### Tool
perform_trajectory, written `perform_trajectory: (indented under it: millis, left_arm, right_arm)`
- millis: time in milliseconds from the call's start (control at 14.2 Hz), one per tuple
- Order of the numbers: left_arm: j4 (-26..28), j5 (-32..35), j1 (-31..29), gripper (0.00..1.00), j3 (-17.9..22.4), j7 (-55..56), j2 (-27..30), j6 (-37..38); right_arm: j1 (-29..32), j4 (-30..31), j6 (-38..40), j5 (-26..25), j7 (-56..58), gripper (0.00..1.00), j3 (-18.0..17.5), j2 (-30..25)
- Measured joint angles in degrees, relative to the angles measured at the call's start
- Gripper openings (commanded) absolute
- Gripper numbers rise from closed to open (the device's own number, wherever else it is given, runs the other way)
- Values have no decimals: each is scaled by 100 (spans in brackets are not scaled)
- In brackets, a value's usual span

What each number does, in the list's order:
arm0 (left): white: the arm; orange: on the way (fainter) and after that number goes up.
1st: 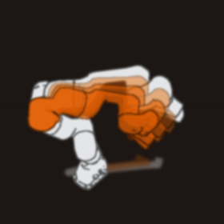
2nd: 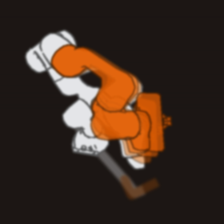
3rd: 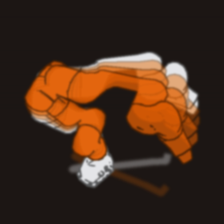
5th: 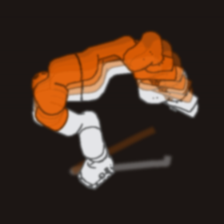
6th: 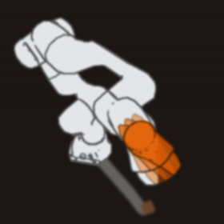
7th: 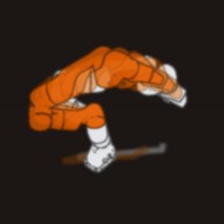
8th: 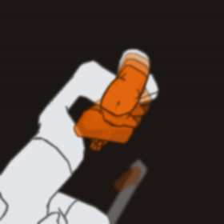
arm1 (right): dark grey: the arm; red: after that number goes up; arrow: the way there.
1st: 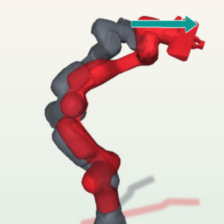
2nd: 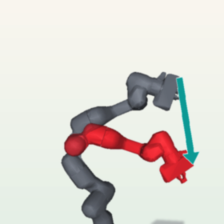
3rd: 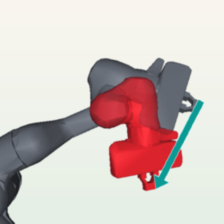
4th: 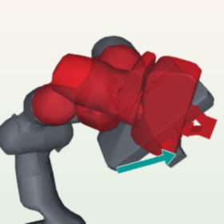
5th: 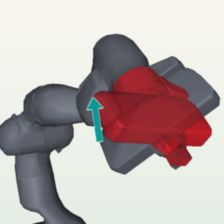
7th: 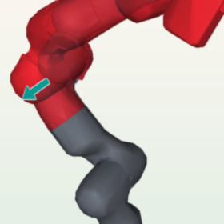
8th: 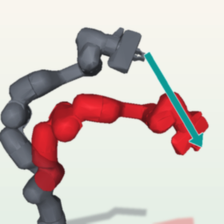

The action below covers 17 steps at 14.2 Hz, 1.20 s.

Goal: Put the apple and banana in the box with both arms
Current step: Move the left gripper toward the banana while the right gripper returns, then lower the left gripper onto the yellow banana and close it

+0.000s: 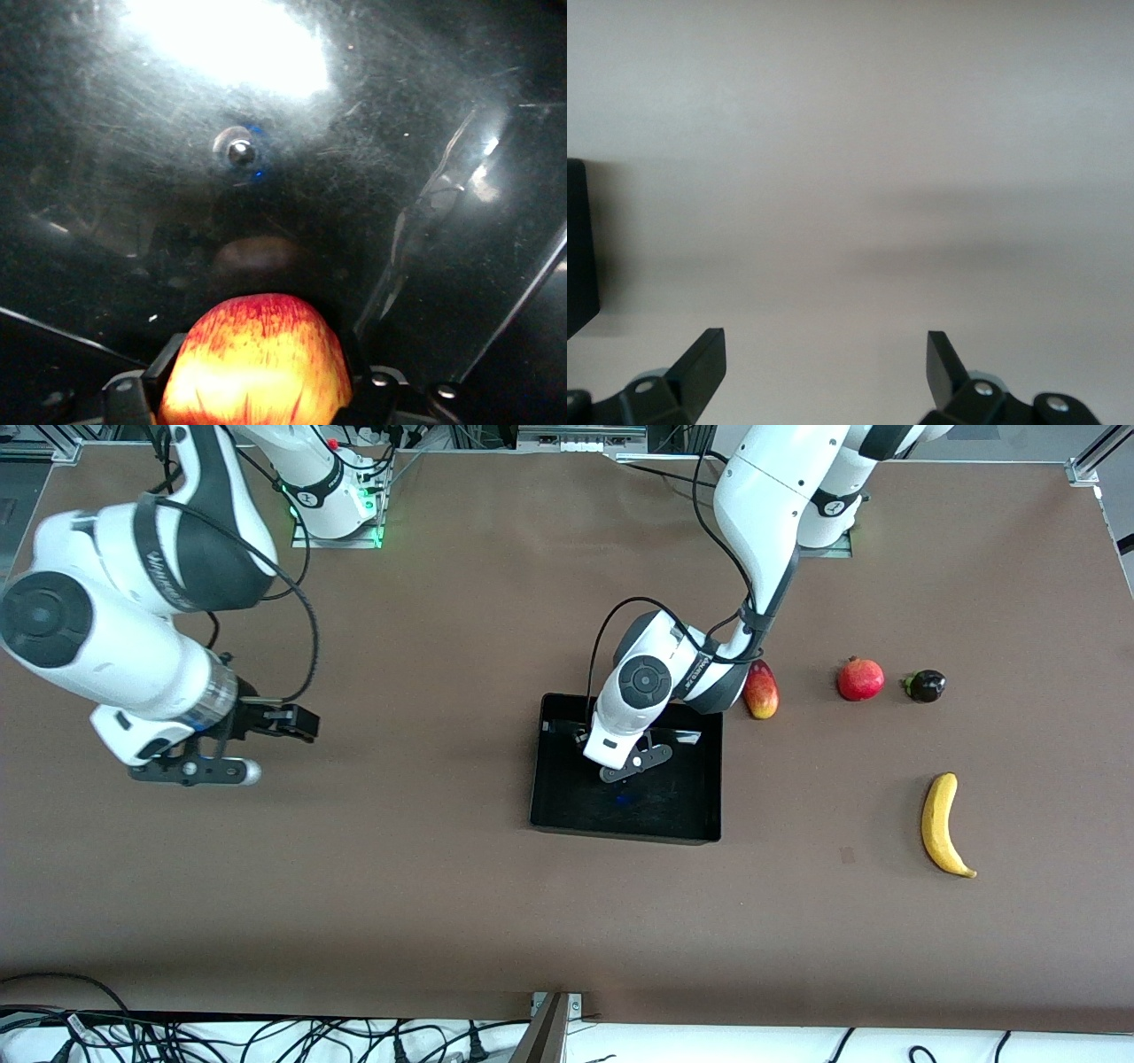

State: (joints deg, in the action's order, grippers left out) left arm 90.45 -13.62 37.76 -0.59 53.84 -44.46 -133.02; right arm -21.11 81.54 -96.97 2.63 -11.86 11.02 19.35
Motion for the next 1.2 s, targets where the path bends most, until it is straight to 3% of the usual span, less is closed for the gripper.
perform_trajectory:
  millis: [352,563,704,915,1197]
  left_arm:
    - [-978,0,-155,100,350,85,277,1764]
    - [-1213,53,-586,100,444,-50,717,2496]
    - [-1226,123,-1099,100,481,-709,949,3057]
    - [-1226,146,-1841,100,862,-2085,1076,3487]
    - [-1199,313,-2659,100,1267,-3940,1033,3476]
  right_arm:
    - [317,-412,744,9,485,100,55,-392]
    - [1389,-13,778,3,866,100,-678,-795]
    - [2083,708,204,-2,1127,100,-1193,-1194]
    - [2261,1468,-140,-49,1186,100,-1479,-1846]
    - [2262,1369,43,-157,1186,100,-1528,-2157]
